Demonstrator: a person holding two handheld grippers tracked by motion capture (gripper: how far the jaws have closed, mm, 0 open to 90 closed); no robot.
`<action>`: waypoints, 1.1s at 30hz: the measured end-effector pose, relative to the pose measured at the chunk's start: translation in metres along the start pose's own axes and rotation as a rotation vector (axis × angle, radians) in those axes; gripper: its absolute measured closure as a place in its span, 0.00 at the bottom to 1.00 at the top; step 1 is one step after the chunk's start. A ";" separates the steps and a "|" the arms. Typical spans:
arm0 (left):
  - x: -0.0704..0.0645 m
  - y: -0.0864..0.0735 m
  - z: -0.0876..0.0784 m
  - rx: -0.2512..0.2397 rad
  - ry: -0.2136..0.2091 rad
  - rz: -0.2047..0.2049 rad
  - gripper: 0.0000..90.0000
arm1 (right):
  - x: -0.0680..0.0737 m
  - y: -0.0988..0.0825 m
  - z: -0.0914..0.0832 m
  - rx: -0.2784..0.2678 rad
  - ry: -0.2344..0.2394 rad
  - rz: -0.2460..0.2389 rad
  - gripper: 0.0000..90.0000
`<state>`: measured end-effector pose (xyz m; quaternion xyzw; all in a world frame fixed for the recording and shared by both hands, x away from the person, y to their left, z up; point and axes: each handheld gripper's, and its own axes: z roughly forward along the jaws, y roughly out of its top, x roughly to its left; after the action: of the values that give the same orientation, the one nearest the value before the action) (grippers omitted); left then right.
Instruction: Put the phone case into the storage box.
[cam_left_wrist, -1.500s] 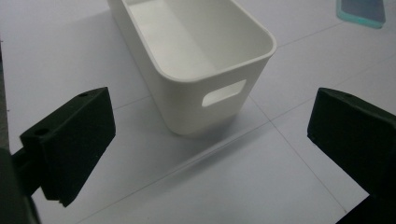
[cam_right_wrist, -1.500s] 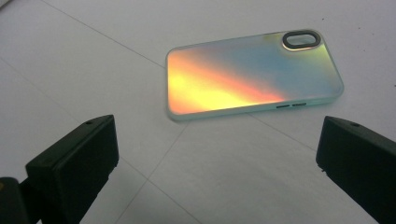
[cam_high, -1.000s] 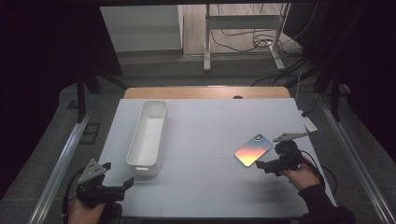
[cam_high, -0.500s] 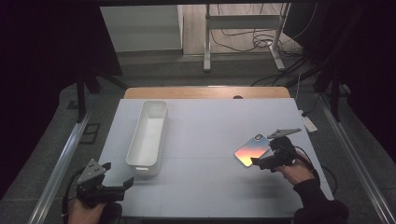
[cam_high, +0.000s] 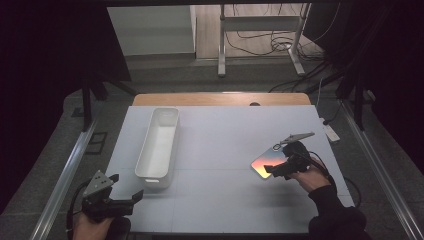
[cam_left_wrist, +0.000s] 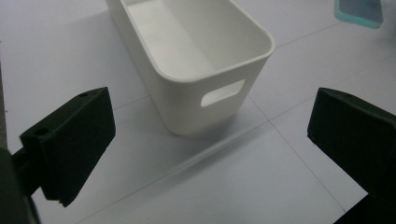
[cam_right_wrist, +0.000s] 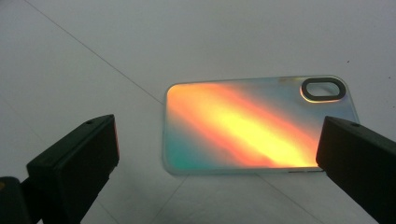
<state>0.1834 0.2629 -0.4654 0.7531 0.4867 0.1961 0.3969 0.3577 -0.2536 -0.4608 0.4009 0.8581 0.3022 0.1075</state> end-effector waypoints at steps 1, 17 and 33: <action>0.000 0.000 0.000 0.000 0.000 -0.001 0.02 | 0.000 0.002 0.002 0.008 0.003 0.005 0.00; 0.000 0.000 0.000 0.002 -0.001 0.001 0.02 | -0.003 0.016 0.019 0.036 0.023 0.007 0.00; 0.000 0.000 0.000 0.005 -0.002 0.003 0.02 | -0.004 0.021 0.027 0.075 0.007 0.025 0.12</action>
<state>0.1838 0.2627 -0.4654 0.7551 0.4857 0.1945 0.3952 0.3847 -0.2349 -0.4698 0.4143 0.8641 0.2727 0.0855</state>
